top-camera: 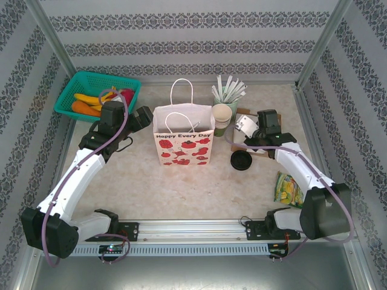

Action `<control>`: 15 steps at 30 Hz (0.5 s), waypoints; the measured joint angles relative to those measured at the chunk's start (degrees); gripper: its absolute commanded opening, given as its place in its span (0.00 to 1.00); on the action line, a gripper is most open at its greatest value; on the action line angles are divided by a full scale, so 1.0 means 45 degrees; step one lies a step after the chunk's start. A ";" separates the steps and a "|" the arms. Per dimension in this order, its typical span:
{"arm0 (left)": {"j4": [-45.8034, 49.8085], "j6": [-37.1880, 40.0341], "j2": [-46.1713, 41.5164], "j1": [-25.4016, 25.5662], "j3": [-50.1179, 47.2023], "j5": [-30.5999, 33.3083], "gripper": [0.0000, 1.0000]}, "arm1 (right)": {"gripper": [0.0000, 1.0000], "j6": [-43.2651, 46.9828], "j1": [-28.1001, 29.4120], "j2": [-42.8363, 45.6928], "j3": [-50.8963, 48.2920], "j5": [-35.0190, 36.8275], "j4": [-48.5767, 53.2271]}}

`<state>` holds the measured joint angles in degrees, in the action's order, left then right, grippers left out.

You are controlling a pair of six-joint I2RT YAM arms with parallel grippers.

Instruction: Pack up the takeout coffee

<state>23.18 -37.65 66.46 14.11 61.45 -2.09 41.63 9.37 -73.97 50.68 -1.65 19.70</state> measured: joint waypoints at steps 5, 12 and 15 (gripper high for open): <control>0.0000 -0.0005 0.0000 0.0000 0.0000 -0.0005 1.00 | 0.00 -0.1180 -0.0520 0.0617 -0.0340 -0.0078 -0.0758; 0.0000 -0.0005 -0.0019 0.0000 -0.0034 -0.0005 1.00 | 0.00 -0.2875 -0.1103 0.1588 -0.0350 0.0141 -0.2035; 0.0000 -0.0005 -0.0068 0.0000 -0.0053 -0.0005 1.00 | 0.00 -0.3521 -0.1384 0.1846 -0.0350 0.0228 -0.2361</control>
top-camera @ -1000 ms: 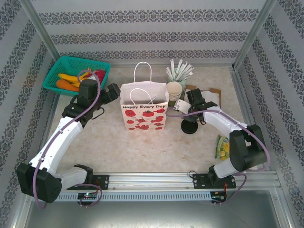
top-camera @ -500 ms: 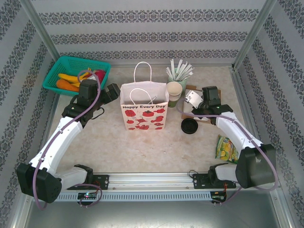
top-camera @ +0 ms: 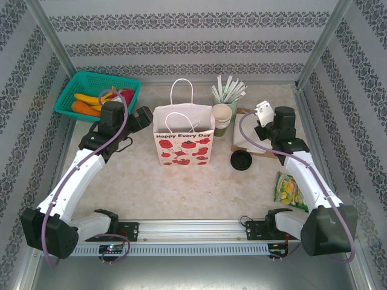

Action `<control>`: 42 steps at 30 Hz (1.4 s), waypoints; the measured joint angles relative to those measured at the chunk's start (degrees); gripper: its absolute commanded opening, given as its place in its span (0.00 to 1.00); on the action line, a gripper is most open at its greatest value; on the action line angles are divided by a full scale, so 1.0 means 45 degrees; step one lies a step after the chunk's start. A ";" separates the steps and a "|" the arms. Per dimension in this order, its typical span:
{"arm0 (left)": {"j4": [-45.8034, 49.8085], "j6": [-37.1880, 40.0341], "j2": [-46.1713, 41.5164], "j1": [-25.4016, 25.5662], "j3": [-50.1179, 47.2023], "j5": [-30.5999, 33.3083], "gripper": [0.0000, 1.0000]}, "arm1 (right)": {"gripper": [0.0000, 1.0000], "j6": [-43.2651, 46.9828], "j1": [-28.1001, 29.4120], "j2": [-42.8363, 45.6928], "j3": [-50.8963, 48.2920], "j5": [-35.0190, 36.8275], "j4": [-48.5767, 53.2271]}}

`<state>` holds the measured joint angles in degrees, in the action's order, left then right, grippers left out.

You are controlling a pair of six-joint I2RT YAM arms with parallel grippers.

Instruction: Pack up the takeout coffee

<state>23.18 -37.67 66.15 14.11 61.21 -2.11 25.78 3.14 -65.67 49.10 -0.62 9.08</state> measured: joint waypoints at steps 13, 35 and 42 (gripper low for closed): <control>-0.0005 0.0005 -0.0068 0.0000 -0.0078 0.0000 1.00 | 0.00 -0.1603 -0.0510 0.1185 0.0010 0.0049 -0.0554; 0.0078 0.5319 -0.0840 0.0000 0.2550 -0.4036 1.00 | 0.00 -0.6421 0.0573 0.2715 0.5110 -0.4493 0.2137; 0.0073 0.7368 0.0024 0.0199 0.4478 -0.7456 1.00 | 0.00 -0.6960 0.3599 0.1292 0.7849 -0.6227 0.2409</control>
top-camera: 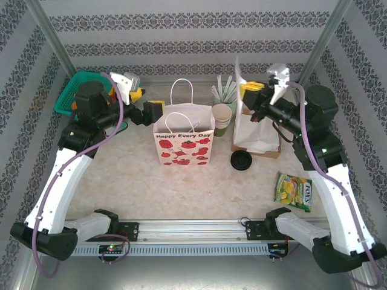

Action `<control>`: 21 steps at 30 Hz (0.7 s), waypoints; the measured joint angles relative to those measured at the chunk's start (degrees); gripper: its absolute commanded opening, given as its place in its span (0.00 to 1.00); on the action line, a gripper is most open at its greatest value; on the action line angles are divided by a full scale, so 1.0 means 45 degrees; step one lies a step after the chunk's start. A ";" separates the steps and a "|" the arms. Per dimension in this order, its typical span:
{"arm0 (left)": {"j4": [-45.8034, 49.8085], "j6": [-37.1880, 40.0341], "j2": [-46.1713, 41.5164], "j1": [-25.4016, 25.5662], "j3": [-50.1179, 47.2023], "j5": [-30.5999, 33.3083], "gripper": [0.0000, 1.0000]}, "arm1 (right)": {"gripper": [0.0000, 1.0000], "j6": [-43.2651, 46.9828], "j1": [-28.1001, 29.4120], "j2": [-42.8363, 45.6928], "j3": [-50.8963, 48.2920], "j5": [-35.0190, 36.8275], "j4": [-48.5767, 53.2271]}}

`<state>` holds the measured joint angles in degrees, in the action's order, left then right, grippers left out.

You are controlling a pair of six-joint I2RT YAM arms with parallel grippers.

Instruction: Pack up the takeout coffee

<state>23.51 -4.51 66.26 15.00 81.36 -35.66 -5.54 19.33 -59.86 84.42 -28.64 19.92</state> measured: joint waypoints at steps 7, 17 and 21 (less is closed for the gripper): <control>0.0233 0.2288 0.1355 0.1462 0.1695 -0.1520 1.00 | 0.00 0.1617 0.2404 -0.2045 0.1146 -0.0675 0.0306; 0.0811 0.5027 0.2550 0.1671 0.3167 -0.2098 1.00 | 0.00 0.2089 0.2686 -0.3687 0.2574 -0.2365 0.0369; 0.0869 0.5688 0.3094 0.1676 0.3434 -0.2181 1.00 | 0.00 0.2322 0.2739 -0.3895 0.2987 -0.3279 0.0384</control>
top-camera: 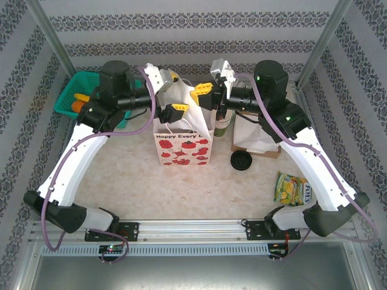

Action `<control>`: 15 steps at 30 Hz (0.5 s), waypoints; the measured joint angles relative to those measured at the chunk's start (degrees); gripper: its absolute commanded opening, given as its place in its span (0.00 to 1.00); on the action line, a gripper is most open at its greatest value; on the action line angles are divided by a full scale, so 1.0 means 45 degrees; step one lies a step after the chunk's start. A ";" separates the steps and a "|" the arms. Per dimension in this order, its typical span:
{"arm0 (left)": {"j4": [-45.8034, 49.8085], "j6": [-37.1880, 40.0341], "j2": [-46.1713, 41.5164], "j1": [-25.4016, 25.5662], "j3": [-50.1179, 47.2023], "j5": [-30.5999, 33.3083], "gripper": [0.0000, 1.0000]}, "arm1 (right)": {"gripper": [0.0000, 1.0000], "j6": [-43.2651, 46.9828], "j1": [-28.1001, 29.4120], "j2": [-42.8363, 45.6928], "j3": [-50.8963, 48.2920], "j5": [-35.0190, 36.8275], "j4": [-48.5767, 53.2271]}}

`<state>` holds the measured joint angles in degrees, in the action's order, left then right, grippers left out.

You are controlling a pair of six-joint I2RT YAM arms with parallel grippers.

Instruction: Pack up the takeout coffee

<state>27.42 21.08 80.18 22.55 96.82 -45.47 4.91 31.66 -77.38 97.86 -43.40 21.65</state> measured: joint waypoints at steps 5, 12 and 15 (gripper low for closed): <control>0.0763 0.0879 0.0588 0.0005 0.0772 -0.0709 1.00 | 0.00 0.0379 -0.0015 -0.0233 0.0233 -0.0981 -0.0010; 0.1787 0.2025 0.0889 0.0083 0.1525 -0.1923 1.00 | 0.00 0.0729 -0.0442 -0.1316 0.1069 -0.1841 -0.0087; 0.1239 0.1851 0.0627 0.0083 0.0986 -0.1253 1.00 | 0.00 0.0889 -0.0631 -0.1685 0.1209 -0.2191 -0.0068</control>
<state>32.99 29.41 83.00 22.92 101.25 -51.11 8.91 28.82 -84.97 103.31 -53.25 21.34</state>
